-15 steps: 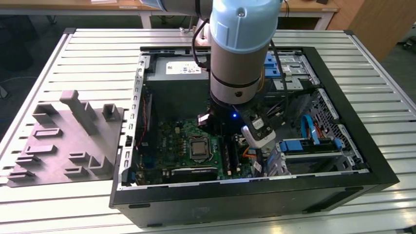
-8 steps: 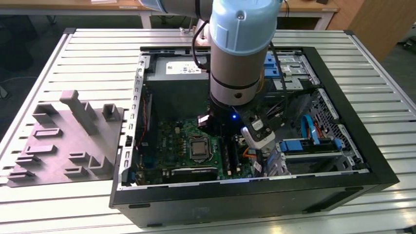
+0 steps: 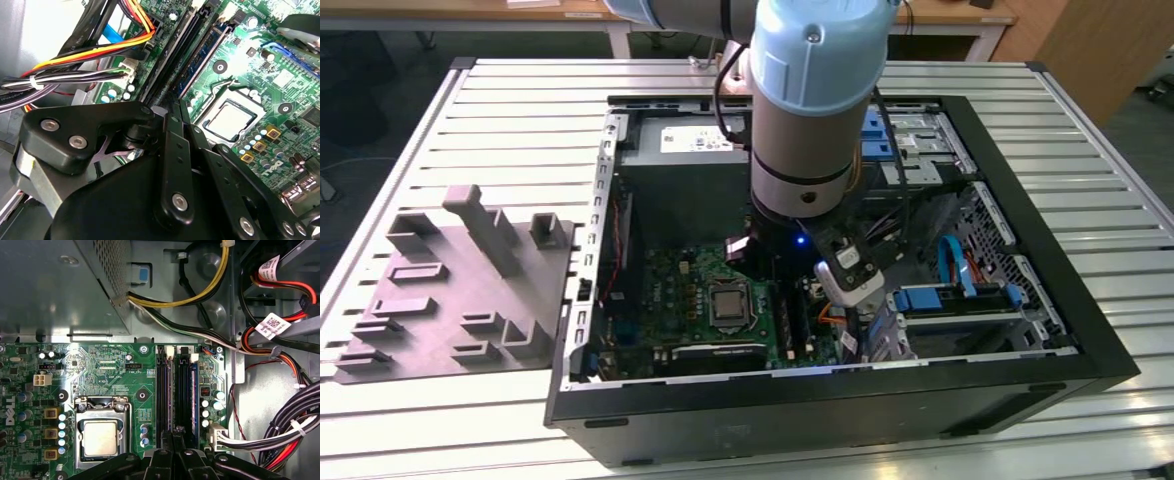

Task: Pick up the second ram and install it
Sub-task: 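Insert the second ram into the second slot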

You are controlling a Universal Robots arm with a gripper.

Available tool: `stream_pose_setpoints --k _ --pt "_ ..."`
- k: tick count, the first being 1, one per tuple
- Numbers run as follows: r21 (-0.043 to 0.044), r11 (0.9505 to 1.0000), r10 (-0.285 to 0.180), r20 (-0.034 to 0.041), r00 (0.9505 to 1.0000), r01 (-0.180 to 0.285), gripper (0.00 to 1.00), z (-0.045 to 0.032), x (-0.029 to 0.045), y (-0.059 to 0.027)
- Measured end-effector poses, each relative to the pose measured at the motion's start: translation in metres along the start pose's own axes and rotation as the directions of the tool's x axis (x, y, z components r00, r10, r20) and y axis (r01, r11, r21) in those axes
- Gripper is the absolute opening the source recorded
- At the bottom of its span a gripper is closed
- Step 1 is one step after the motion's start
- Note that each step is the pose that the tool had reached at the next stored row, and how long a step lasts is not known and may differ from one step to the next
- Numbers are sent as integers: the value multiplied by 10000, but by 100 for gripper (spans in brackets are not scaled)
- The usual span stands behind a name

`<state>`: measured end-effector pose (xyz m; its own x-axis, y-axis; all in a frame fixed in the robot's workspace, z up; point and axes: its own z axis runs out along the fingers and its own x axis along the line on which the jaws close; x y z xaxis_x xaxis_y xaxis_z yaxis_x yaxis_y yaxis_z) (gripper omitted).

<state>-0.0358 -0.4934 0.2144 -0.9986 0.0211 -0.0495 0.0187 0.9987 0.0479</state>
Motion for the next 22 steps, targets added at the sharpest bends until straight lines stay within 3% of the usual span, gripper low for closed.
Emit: stream_pose_setpoints --k 14,17,18,22 --pt "-4 10000 0 2 10000 0 13 4 0 -1" --pt "-1 10000 0 1 10000 0 25 3 0 0" --pt "-1 10000 0 1 10000 0 25 2 0 0" --pt "0 10000 0 0 10000 0 25 -78 -4 4"
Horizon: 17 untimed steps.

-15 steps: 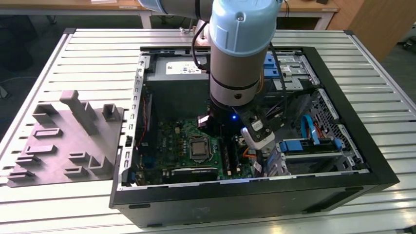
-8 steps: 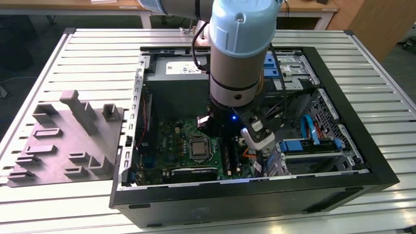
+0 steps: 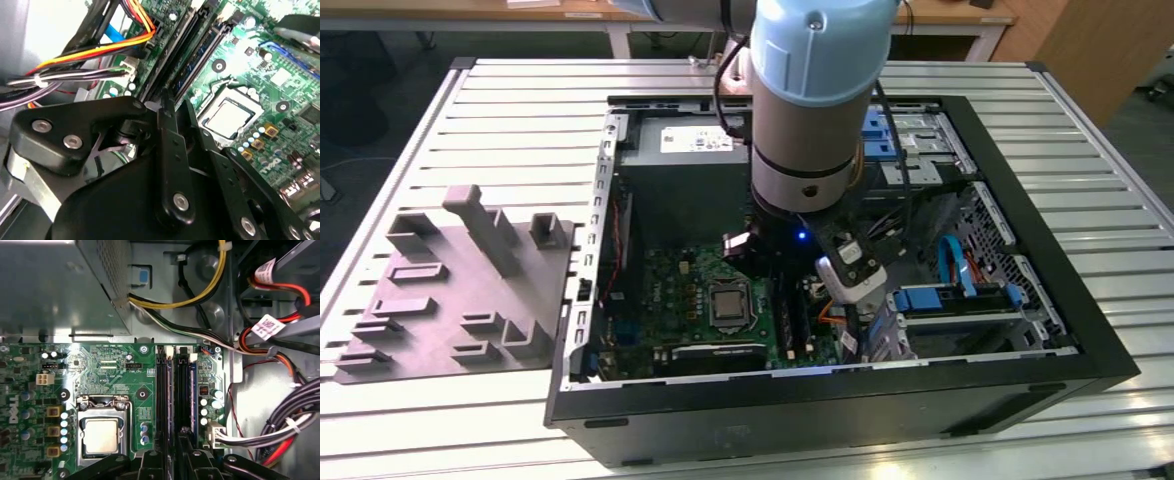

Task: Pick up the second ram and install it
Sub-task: 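Insert the second ram into the second slot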

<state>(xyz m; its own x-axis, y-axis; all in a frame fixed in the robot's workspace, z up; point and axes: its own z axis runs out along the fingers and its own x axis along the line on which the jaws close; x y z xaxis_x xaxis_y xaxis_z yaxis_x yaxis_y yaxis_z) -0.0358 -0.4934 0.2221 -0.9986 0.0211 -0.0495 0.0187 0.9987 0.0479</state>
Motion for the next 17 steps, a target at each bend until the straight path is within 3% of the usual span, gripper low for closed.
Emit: stream_pose_setpoints --k 10,17 --pt "0 10000 0 0 10000 0 25 -287 -14 17" --pt "15 9997 257 14 9997 -257 25 -322 -16 19"
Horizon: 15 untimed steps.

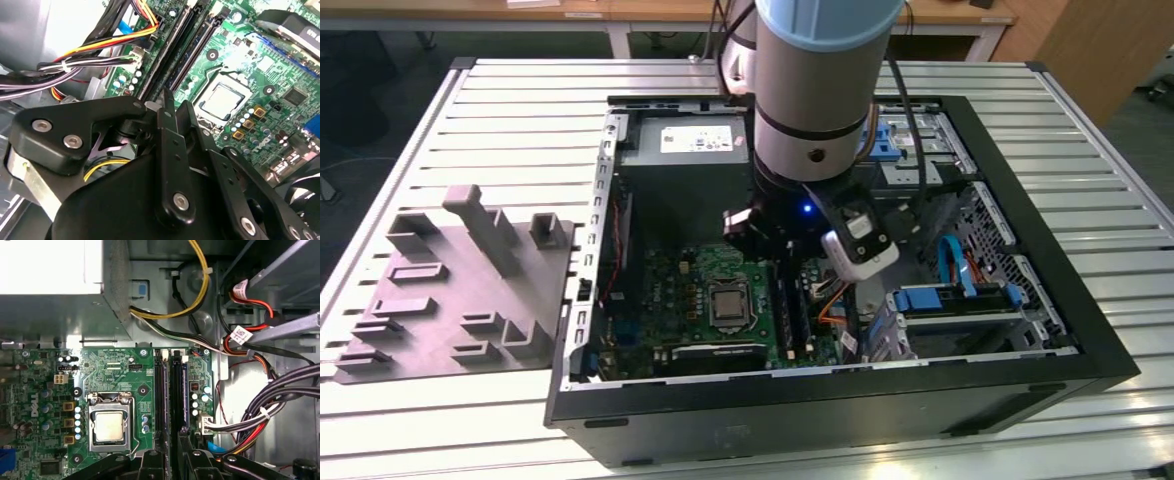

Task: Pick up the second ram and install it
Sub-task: 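Insert the second ram into the second slot, then press down the second ram until it locks into place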

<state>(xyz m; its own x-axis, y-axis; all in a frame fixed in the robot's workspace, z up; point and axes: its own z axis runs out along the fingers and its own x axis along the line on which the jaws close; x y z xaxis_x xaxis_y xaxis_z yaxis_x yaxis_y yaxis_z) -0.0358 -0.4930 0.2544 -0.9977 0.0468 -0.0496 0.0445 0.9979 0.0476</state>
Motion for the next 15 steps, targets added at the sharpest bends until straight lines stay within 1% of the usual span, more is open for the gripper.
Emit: stream_pose_setpoints --k 2,5,15 --pt "8 10000 77 2 10000 -77 25 -3 0 0" --pt "9 9999 112 4 9999 -112 25 -29 -1 2" --pt "9 9999 149 6 9999 -149 25 -29 -1 2"
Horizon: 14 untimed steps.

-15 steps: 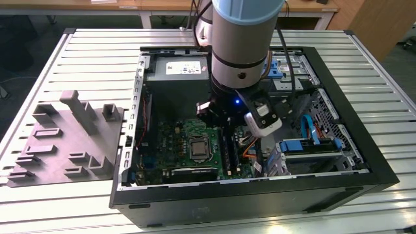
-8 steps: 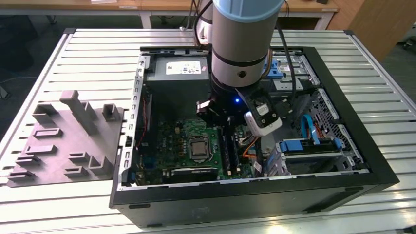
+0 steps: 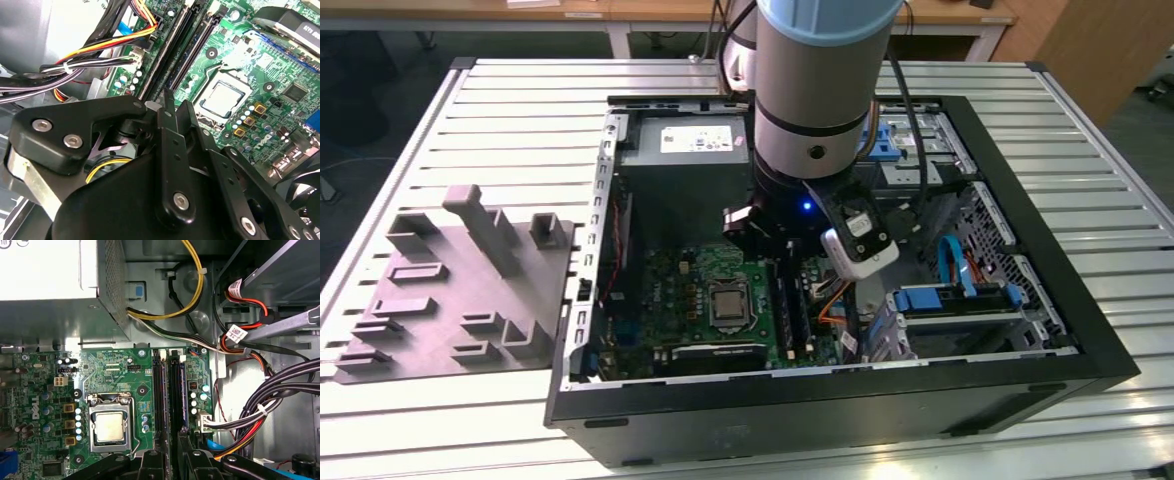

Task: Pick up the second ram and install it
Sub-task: 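Press down the second ram until it locks into place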

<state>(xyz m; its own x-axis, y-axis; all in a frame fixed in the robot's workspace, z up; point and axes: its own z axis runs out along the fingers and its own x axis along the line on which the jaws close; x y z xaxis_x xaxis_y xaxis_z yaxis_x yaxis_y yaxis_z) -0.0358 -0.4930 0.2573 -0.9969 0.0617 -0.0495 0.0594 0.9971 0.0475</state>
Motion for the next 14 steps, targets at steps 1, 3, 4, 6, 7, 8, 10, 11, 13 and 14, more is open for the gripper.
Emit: stream_pose_setpoints --k 1,3,4,6,7,8,10,11,13,14 --pt "0 10000 0 0 10000 0 25 0 0 0" --pt "0 10000 2 0 10000 -2 25 0 0 0" --pt "1 10000 2 0 10000 -2 25 0 0 0" --pt "1 10000 3 0 10000 -3 24 0 0 0" --pt "0 10000 4 0 10000 -4 17 0 0 0" --pt "1 10000 4 0 10000 -4 17 0 0 0" --pt "1 10000 5 1 10000 -5 11 0 0 0" --pt "1 10000 6 0 10000 -6 10 0 0 0" --pt "1 10000 7 0 10000 -7 10 0 0 0" --pt "1 10000 7 1 10000 -7 10 0 0 0"
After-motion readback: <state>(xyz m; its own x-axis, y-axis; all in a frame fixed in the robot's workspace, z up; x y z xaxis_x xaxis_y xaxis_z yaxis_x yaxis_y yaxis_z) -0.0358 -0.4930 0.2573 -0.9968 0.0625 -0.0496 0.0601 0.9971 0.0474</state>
